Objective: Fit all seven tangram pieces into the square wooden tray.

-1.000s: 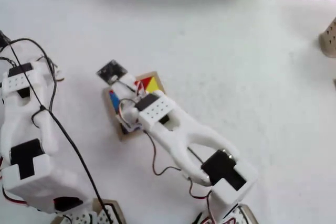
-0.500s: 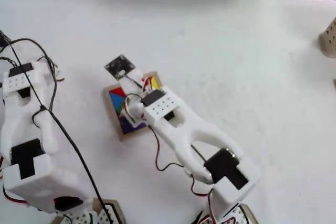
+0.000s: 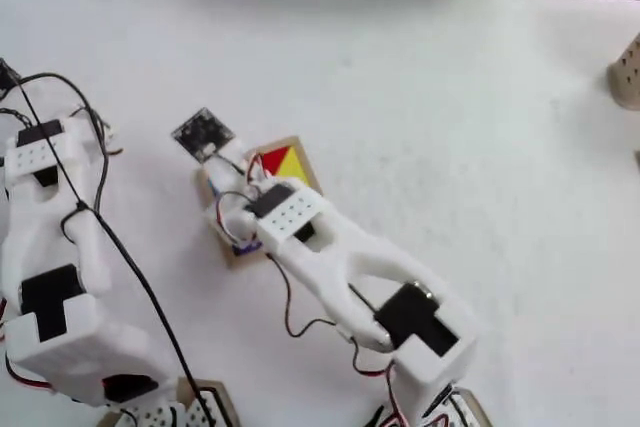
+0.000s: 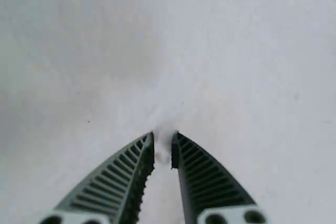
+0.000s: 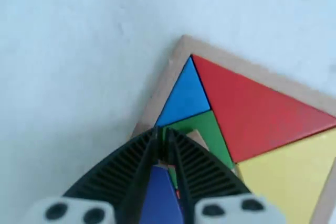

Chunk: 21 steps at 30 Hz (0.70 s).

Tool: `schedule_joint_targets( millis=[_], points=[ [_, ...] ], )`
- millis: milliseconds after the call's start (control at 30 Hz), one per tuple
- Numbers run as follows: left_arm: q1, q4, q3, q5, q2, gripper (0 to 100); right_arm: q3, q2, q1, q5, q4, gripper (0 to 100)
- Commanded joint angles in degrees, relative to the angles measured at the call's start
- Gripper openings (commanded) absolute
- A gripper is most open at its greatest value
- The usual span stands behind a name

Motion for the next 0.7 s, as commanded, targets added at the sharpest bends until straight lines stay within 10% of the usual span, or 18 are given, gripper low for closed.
schedule_joint_targets(
  millis=[0,667],
  points=[
    [0.92,-1.41,-2.55,0.26,-2.77,8,-0.53,0.92,1.27,-0.09,-0.75,1.8],
    [1.45,6.42,-14.42,0.26,8.84,8,1.14,-16.66,11.21,-0.09,17.27,1.7]
  ],
)
